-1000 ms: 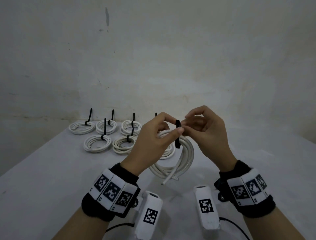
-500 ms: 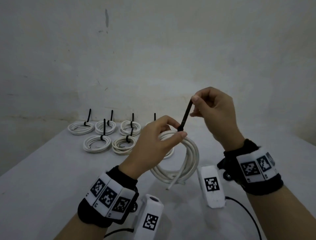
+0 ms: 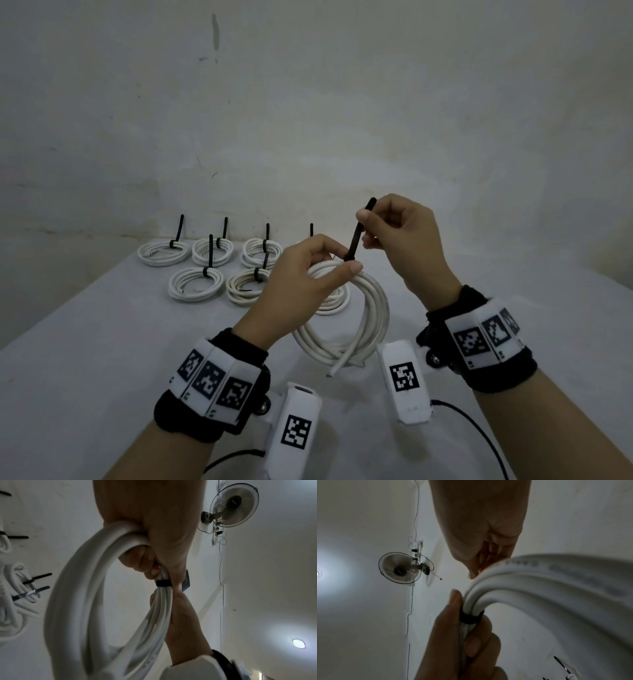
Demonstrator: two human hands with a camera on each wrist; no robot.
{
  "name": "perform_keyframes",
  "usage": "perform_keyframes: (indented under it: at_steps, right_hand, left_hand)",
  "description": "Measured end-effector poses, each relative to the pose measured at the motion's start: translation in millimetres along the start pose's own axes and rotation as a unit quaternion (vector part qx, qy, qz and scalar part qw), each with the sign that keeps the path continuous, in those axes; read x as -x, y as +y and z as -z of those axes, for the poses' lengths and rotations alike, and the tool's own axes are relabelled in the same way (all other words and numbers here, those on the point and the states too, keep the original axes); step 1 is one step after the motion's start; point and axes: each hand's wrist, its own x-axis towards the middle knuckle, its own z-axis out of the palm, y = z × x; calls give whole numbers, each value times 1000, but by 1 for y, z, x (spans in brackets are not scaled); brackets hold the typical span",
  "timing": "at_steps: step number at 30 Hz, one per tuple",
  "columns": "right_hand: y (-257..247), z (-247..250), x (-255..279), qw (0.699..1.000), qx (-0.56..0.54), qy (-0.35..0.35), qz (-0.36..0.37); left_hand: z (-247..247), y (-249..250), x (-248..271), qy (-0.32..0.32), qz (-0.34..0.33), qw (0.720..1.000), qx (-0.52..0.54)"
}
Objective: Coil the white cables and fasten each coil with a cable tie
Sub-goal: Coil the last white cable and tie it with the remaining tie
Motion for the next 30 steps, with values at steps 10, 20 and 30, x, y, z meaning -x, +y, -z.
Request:
perform_keyframes:
  at_steps: [10,20,30]
  right_hand:
    - [17,-10,35,966,-185,-146,-106]
    - [12,-19,32,962,-250,-41,-106]
    - [16,-44,29,965,-247,26,-84]
  left_hand:
    - [9,-6,-6,68,-19,997,-4]
    - [9,-16,-2,141,-48,988,-32]
    - [9,-23,10,87,75,993,20]
